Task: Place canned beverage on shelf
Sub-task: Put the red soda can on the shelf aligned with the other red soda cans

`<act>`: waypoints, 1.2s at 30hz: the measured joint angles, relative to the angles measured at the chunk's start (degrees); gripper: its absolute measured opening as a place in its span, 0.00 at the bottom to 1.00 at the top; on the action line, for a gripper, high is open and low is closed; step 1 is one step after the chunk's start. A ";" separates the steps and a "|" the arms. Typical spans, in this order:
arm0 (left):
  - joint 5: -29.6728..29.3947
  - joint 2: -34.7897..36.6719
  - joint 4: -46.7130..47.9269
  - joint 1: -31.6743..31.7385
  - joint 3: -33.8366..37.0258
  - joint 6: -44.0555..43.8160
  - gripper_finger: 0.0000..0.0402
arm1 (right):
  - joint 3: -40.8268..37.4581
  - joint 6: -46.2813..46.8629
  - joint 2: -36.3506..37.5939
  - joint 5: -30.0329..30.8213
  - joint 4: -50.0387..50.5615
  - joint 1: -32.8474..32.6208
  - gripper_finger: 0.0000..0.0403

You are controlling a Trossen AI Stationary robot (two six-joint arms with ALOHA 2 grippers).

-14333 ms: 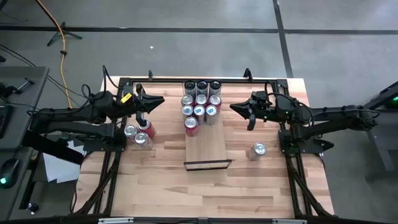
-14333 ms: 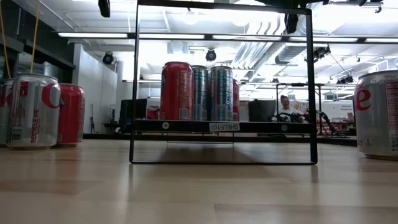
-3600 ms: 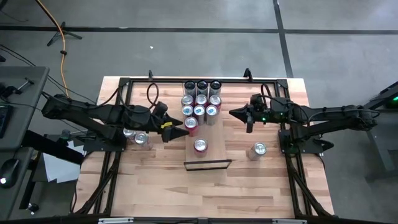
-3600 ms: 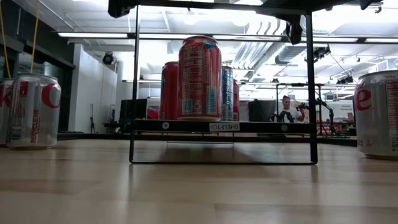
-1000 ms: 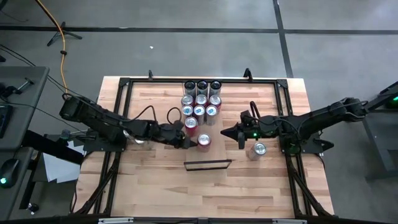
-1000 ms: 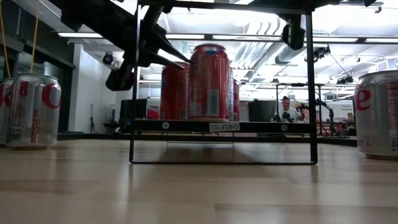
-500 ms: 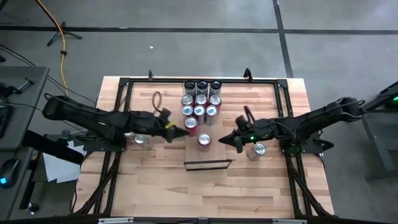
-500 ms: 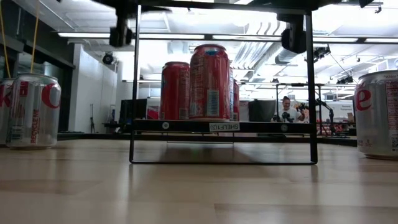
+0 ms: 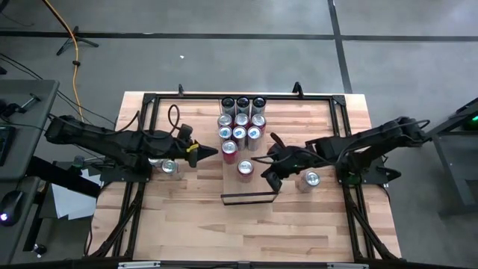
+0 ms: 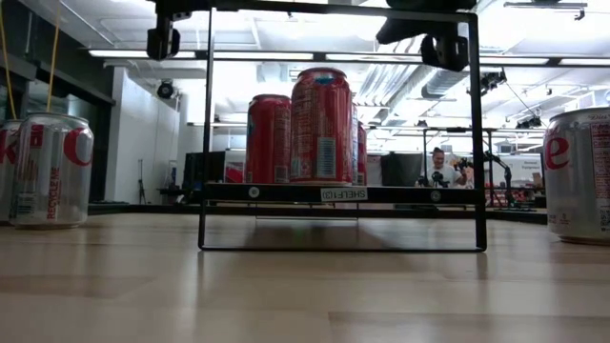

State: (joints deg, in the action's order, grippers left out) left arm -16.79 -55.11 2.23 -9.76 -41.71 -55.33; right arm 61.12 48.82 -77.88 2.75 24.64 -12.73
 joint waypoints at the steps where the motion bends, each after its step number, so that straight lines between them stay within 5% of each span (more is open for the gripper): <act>1: 0.00 -0.02 0.17 -0.02 0.00 -0.01 0.00 | 0.39 0.17 -0.22 -0.11 0.32 0.00 0.00; 14: -0.12 -0.17 0.61 -0.02 0.04 -0.04 0.00 | -0.18 11.91 -7.88 -3.88 -4.83 -0.02 0.00; 36: -0.34 -0.17 1.26 -0.04 0.04 -0.50 0.00 | -0.18 18.07 -15.57 1.21 -16.31 1.63 0.00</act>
State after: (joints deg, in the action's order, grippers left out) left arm -17.13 -55.29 3.50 -9.80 -41.67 -55.83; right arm 60.95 66.89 -93.45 3.96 8.33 -11.10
